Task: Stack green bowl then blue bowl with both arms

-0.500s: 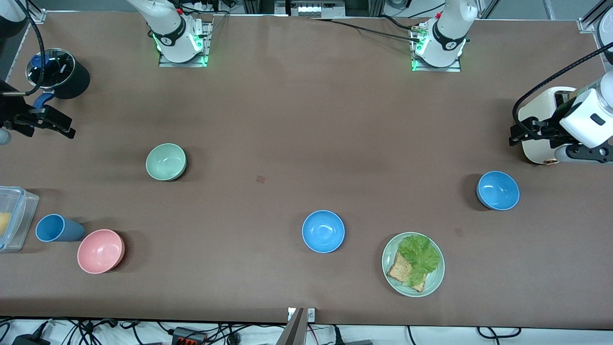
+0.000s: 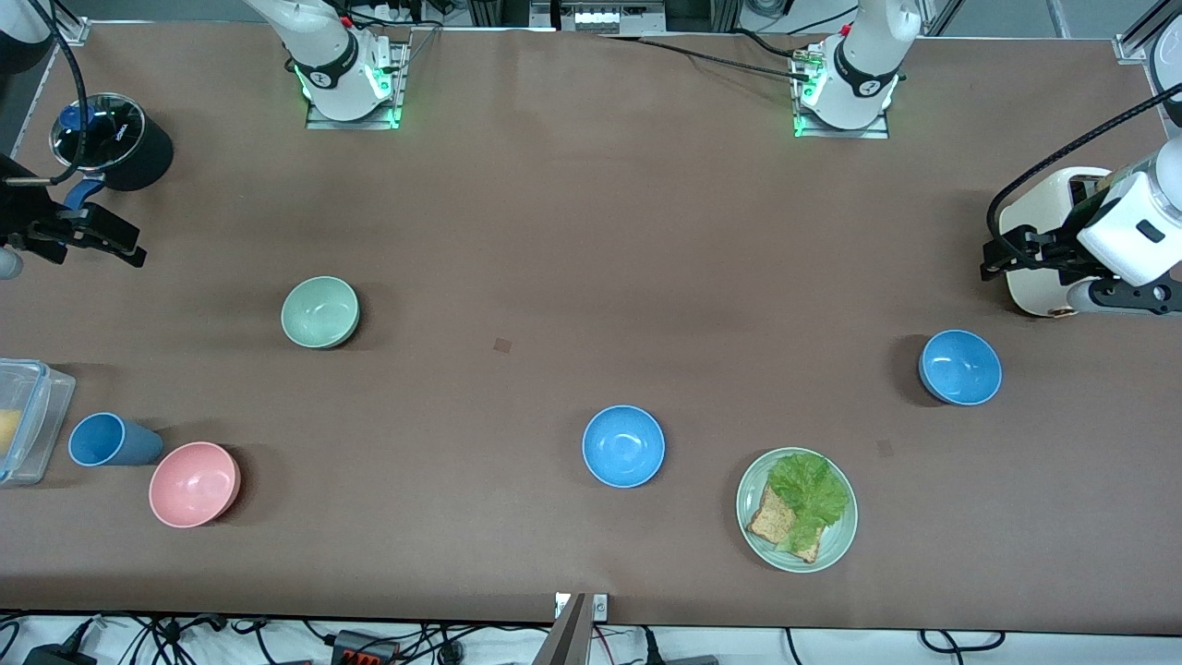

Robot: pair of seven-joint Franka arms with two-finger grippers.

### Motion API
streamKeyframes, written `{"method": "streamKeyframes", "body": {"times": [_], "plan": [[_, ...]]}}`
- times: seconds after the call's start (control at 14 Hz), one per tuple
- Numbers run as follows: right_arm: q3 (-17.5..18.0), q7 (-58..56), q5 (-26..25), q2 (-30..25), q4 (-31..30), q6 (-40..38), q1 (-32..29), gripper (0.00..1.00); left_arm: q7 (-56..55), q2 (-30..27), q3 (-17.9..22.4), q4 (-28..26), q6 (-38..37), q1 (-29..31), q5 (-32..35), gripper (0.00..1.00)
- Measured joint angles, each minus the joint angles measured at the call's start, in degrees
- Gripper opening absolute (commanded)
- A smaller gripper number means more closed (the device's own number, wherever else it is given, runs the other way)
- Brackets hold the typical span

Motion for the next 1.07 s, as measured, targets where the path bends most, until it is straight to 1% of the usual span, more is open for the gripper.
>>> {"method": "streamKeyframes", "body": {"times": [0.07, 0.21, 0.43, 0.57, 0.71, 0.93, 1.07], "plan": [[0.0, 0.0, 0.0, 0.8, -0.3, 0.0, 0.0, 1.0, 0.0, 0.2, 0.1, -0.1, -0.1, 0.1, 0.0, 1.0], [0.1, 0.0, 0.0, 4.3, -0.7, 0.1, 0.0, 1.0, 0.0, 0.9, 0.2, -0.2, -0.8, 0.4, 0.0, 1.0], [0.6, 0.0, 0.0, 12.3, -1.1, 1.8, 1.0, 1.0, 0.0, 2.8, 0.8, -0.2, -0.8, 0.7, 0.0, 1.0], [0.7, 0.0, 0.0, 17.2, -1.5, 3.1, 1.4, 1.0, 0.0, 5.3, 1.0, 0.0, 0.8, 2.1, 0.0, 1.0], [0.6, 0.0, 0.0, 20.9, -2.3, 4.2, 1.4, 1.0, 2.2, 9.2, 1.1, 0.2, 4.9, 4.7, 0.0, 1.0], [0.6, 0.0, 0.0, 25.2, -2.9, 4.9, 1.3, 1.0, 10.3, 16.8, 1.2, 0.3, 14.9, 8.4, 0.0, 1.0], [0.6, 0.0, 0.0, 27.8, -3.1, 6.3, 1.3, 1.0, 14.3, 21.2, 1.3, 0.5, 19.5, 11.2, 0.0, 1.0]]}}
